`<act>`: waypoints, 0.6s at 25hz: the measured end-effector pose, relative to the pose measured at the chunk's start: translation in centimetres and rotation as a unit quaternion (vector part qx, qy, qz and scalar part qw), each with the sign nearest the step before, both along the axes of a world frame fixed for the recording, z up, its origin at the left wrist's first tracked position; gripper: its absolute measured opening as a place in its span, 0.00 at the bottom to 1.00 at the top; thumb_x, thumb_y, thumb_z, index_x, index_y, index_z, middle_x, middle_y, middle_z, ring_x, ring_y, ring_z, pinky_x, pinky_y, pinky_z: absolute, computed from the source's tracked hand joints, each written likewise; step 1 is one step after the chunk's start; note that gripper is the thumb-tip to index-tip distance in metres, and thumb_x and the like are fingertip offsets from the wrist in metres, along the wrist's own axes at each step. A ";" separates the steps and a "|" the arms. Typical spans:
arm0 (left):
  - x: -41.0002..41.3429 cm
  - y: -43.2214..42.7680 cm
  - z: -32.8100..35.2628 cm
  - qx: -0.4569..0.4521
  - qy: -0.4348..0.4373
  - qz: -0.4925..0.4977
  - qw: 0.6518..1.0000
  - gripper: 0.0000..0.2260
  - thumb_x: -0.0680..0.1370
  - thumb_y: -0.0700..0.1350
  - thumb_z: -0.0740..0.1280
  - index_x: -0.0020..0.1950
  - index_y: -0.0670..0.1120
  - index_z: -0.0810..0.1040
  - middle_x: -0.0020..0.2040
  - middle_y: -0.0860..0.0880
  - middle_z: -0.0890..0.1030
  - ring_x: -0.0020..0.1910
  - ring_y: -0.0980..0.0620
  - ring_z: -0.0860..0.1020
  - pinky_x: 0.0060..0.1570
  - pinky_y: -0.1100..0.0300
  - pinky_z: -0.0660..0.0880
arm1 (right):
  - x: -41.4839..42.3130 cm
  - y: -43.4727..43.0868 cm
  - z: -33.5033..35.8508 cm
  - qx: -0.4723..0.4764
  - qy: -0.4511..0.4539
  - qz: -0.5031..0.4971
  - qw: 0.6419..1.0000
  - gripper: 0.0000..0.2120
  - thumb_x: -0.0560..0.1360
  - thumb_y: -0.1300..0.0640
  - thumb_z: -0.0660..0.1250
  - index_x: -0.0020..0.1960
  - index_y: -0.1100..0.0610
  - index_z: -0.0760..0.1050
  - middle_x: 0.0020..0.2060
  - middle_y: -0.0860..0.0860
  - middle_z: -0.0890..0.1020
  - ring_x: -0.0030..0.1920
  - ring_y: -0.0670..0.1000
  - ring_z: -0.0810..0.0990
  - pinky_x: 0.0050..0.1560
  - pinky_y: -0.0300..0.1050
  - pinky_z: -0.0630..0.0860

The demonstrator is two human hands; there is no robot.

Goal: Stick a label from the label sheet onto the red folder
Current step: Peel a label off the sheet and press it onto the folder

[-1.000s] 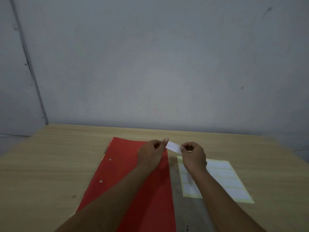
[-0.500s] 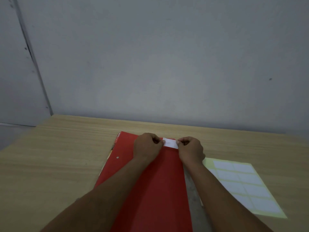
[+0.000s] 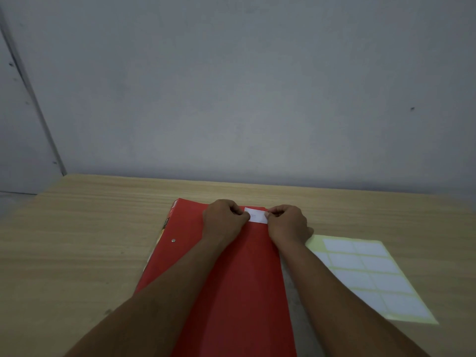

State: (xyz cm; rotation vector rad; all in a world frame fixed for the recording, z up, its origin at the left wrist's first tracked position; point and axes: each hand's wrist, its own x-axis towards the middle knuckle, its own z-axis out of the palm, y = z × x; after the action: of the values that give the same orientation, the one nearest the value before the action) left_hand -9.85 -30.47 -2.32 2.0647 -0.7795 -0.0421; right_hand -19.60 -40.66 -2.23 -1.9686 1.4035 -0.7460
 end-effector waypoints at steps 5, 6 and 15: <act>0.7 0.1 -0.2 -0.002 0.016 -0.015 1.000 0.07 0.69 0.44 0.74 0.31 0.50 0.81 0.29 0.56 0.78 0.34 0.56 0.77 0.42 0.59 0.74 | 0.5 0.1 -0.2 -0.007 0.029 0.005 1.000 0.04 0.75 0.48 0.70 0.43 0.46 0.81 0.40 0.41 0.78 0.61 0.52 0.74 0.56 0.52 0.58; 0.8 0.0 -0.3 -0.002 0.016 -0.015 1.000 0.06 0.69 0.44 0.74 0.31 0.49 0.81 0.29 0.56 0.78 0.34 0.56 0.77 0.42 0.60 0.73 | 0.6 0.1 -0.2 -0.003 0.030 0.005 1.000 0.04 0.76 0.48 0.69 0.43 0.46 0.81 0.39 0.40 0.77 0.60 0.52 0.74 0.56 0.52 0.58; 1.1 -0.2 -0.8 0.001 0.002 -0.013 1.000 0.08 0.71 0.45 0.74 0.32 0.50 0.80 0.28 0.56 0.77 0.32 0.58 0.76 0.42 0.59 0.73 | 0.6 0.2 -0.5 -0.020 0.008 0.002 1.000 0.04 0.75 0.48 0.69 0.42 0.45 0.79 0.39 0.40 0.78 0.59 0.52 0.74 0.56 0.52 0.58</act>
State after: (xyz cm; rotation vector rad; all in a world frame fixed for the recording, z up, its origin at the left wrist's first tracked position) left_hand -8.75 -30.69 -3.11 2.0569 -0.8030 -0.0625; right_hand -18.97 -40.49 -2.72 -2.0112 1.4042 -0.7646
